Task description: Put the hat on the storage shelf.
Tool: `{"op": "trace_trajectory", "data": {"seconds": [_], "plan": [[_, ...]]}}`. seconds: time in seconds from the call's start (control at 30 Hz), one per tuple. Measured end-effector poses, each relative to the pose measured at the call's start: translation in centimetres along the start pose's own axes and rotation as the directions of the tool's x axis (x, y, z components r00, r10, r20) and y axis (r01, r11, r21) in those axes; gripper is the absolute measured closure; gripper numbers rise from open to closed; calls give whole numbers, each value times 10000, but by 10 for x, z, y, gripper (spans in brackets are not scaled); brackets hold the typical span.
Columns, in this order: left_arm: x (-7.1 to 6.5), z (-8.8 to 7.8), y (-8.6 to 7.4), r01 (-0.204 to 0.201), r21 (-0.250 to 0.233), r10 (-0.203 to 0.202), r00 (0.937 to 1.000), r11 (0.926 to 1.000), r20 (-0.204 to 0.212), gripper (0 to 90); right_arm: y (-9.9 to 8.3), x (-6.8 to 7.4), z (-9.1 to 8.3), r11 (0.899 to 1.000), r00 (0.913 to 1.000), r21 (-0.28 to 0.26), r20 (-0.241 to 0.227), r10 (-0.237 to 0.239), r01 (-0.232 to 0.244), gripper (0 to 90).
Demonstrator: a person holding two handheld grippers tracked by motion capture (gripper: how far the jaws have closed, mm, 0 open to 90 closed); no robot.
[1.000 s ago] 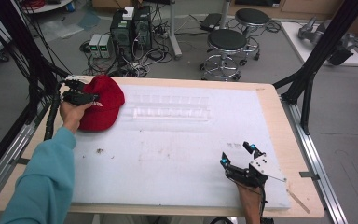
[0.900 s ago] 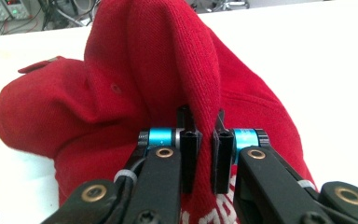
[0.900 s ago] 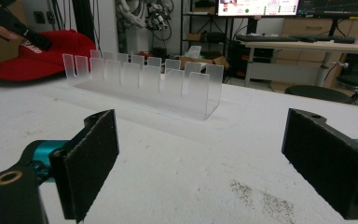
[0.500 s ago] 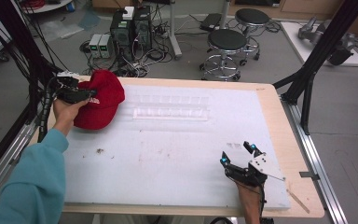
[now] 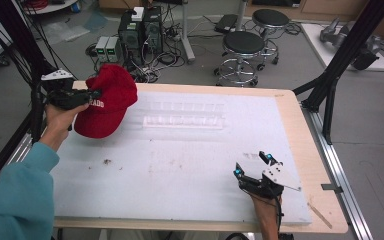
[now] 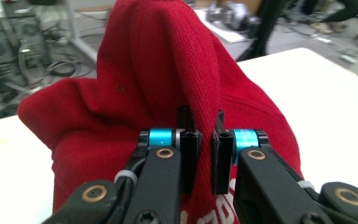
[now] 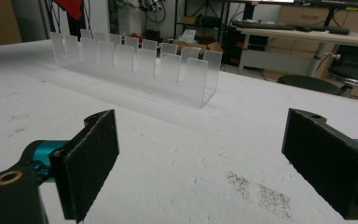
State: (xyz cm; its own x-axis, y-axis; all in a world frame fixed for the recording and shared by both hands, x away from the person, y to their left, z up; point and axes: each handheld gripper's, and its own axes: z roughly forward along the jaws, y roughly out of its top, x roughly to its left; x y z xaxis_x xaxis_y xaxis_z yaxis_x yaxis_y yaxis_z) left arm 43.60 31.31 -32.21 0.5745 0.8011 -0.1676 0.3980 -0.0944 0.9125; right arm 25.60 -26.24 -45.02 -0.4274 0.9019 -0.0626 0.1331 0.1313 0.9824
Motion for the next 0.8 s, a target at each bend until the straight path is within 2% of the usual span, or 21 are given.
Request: {"op": "trace_trajectory", "data": {"seconds": [0.03,0.13,0.17,0.3,0.4,0.43,0.5,0.53,0.57,0.6,0.67,0.8], "plan": [[0,0,0,0,0,0,10000,10000,0,853,0,0,0,10000,10000,44,-20,11,-11,98],[-14,0,2,-470,101,465,9980,9988,417,853,1,0,1,9999,9998,155,-207,-29,32,99],[-14,0,2,-470,101,465,9980,9988,417,853,1,0,1,9999,9998,155,-207,-29,32,99],[-28,-1,5,-479,-112,488,9939,9988,984,853,2,-1,4,9987,9975,479,-690,-166,200,102],[-33,-1,6,-524,-201,543,9918,9984,1155,853,2,3,6,9965,9978,665,-481,-466,497,103],[-39,-2,8,-649,-347,693,9870,9973,1451,853,3,5,7,9951,9971,735,-438,-624,655,103],[-45,-2,9,-695,-527,777,9815,9962,1749,853,3,7,8,9919,9948,949,-638,-789,848,103],[-45,-2,9,-695,-527,777,9815,9962,1749,853,4,8,9,9911,9943,972,-653,-848,909,102],[-50,-1,10,-767,-608,872,9768,9952,1954,853,4,9,9,9914,9940,966,-729,-817,886,102],[-53,-1,10,-826,-621,936,9748,9946,2027,853,5,10,9,9935,9940,857,-861,-671,745,102],[-58,1,11,-1078,-642,1194,9684,9921,2191,854,6,13,9,9940,9941,769,-808,-719,782,102],[-68,4,10,-1275,-714,1419,9551,9893,2599,853,14,19,9,9964,9922,532,-1087,-607,668,102]]}}
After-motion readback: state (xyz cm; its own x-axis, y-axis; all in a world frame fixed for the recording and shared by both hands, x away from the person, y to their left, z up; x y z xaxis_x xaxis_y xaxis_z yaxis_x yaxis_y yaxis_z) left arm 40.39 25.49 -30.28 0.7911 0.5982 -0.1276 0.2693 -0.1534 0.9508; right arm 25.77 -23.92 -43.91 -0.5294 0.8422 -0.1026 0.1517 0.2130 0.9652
